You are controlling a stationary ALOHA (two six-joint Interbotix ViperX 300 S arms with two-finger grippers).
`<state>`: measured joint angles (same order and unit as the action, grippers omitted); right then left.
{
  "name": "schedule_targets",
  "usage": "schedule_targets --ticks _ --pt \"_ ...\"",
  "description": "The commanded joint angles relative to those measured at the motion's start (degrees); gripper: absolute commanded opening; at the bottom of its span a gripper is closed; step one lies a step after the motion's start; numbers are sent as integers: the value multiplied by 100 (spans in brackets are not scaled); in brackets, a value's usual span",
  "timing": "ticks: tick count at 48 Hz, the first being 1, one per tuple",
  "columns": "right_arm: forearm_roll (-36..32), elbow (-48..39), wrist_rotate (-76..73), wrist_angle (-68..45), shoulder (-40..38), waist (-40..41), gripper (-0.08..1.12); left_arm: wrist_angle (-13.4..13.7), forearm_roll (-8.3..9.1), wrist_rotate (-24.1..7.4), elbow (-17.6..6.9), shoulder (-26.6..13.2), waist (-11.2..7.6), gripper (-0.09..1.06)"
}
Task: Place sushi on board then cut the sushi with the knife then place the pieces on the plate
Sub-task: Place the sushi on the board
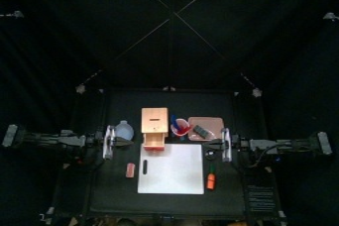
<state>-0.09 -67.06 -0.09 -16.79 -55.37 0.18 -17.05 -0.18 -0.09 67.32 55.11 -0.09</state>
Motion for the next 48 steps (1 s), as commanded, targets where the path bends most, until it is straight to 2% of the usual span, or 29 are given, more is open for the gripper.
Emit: schedule_targets --ticks 1,10,15,21,24,27,30,35,37,42,48 --pt "-18 -62 -35 44 123 185 2 -123 -149 44 -9 -88 18 8" --pt "193 70 -97 756 220 1213 2 -237 -220 35 0 -88 -9 9" --pt "721 501 -202 2435 325 2461 2 -352 -202 35 -70 -88 -88 9" --pt "1195 1354 -211 4939 905 3753 2 -615 -176 26 -53 -88 -167 9" --pt "1169 1687 -193 5493 1230 3894 2 -686 -123 26 -9 -88 -158 9" --pt "1081 1837 -158 5511 1477 3850 5 -686 -105 26 18 -88 -149 9" --pt "984 1890 -141 5537 1723 3718 19 -686 -97 26 53 -88 -149 9" --pt "976 1828 -220 5493 1951 3577 58 -694 -97 18 62 -88 -141 9" --pt "993 1775 -229 5405 1986 3577 66 -686 -97 18 62 -88 -132 9" --pt "967 1731 -229 5273 2039 3542 76 -686 -97 18 62 -88 -123 9" --pt "993 1687 -220 5256 2197 3463 79 -686 -105 26 62 -88 -123 9"
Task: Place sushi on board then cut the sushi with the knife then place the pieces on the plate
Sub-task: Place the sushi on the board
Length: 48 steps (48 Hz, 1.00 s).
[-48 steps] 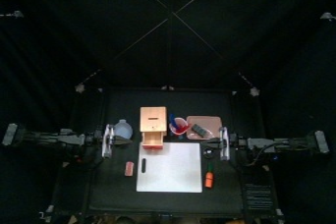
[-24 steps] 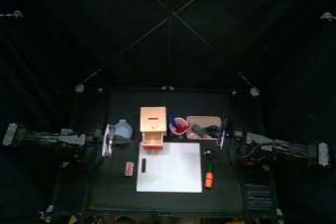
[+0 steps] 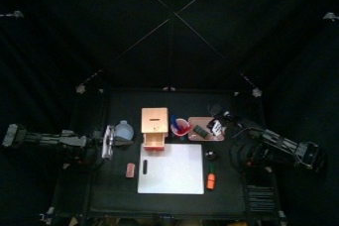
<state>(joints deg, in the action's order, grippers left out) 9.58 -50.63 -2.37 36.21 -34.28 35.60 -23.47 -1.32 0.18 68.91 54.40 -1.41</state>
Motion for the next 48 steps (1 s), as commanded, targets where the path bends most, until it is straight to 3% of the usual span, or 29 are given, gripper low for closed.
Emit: schedule_targets --ticks 1,9,15,23,34,41,48 --pt "18 44 9 -44 141 -132 79 -44 0 0 -97 -18 9 9" --pt "-141 290 -26 18 598 -237 79 -44 0 9 -88 -18 9 9" --pt "-229 650 -756 729 958 53 79 -44 -9 9 -79 -18 18 9" --pt "-1072 554 -1362 870 1195 -53 79 -176 -264 9 -141 -18 26 9" --pt "-1222 519 -1424 457 1187 -185 78 -360 -281 9 -114 -18 123 9" --pt "-1107 492 -1424 413 1134 -185 70 -360 -281 9 -105 -18 123 9" --pt "-1046 466 -1380 378 1125 -211 48 -360 -281 9 -88 -18 132 9"
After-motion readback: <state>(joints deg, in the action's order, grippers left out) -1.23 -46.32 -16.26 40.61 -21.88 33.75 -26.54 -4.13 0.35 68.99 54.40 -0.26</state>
